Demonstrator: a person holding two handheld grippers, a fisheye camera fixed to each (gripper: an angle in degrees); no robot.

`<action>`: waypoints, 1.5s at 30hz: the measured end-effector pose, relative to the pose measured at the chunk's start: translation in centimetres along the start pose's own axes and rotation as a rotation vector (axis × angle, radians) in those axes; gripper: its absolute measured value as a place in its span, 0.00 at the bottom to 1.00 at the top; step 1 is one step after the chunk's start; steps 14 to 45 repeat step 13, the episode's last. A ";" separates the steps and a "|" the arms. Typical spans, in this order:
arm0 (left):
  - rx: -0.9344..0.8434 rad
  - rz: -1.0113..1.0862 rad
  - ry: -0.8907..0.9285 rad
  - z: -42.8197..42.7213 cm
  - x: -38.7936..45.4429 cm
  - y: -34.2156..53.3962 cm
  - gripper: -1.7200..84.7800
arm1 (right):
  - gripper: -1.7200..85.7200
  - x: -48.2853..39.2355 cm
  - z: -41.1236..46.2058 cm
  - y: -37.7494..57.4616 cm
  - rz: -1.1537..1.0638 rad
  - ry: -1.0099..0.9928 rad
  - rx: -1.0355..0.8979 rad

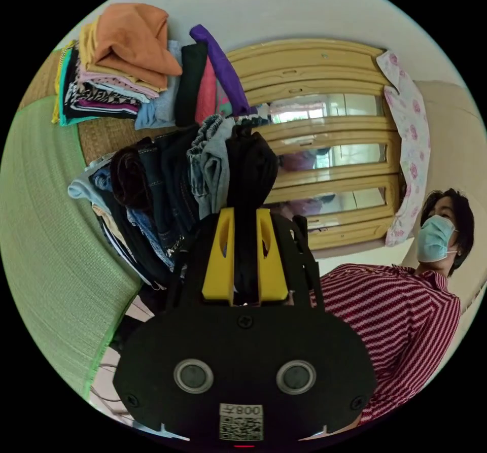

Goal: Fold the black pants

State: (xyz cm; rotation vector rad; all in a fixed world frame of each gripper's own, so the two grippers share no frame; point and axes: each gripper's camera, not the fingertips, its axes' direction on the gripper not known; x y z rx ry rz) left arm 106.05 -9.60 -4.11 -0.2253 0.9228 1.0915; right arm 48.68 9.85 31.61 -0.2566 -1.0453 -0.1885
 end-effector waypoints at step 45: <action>0.336 -0.083 -0.057 -1.0 -0.9 -1.6 0.09 | 0.02 3.2 1.6 -2.5 -0.234 -0.447 -0.165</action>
